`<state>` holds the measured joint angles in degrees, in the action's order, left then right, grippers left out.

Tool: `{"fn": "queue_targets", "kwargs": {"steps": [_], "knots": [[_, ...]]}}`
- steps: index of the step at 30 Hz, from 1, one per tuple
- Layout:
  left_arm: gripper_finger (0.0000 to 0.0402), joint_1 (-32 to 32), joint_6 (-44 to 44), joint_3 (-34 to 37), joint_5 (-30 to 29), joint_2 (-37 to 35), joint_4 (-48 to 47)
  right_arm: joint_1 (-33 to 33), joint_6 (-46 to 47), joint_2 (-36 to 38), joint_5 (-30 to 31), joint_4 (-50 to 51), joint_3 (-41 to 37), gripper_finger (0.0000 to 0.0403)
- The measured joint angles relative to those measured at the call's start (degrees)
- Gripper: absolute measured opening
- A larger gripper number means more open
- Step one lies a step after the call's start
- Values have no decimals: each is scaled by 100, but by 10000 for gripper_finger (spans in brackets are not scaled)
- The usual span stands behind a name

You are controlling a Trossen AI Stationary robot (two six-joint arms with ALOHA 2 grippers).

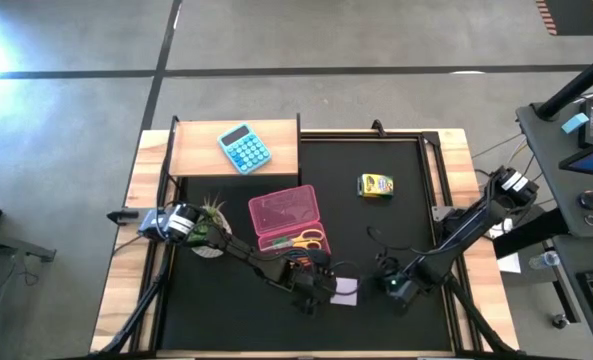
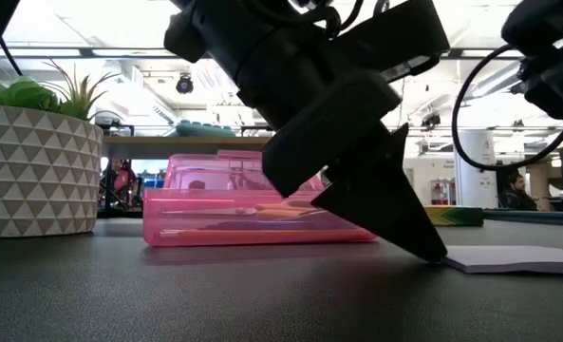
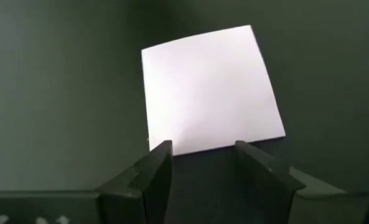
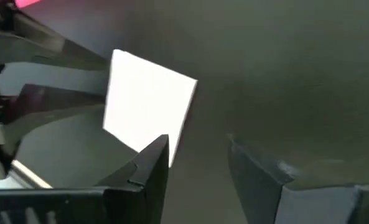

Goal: Pack school essentials
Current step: Put the white notes into the pink box

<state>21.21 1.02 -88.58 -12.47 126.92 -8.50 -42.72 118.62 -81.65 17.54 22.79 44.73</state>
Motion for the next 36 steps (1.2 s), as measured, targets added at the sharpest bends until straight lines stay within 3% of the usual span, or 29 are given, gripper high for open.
{"fn": "queue_targets", "kwargs": {"steps": [9, 21, 36], "knots": [[157, 1, 1465, -33, -160, -11, 14, 0, 416, -62, 7, -175, -13, 211], [157, -2, 2590, -22, -288, 45, 94, 39, 575, -740, 71, -882, -15, 217], [157, -9, 2655, -22, -306, 120, 379, 273, 199, -1195, 317, -1686, -5, 217]]}}
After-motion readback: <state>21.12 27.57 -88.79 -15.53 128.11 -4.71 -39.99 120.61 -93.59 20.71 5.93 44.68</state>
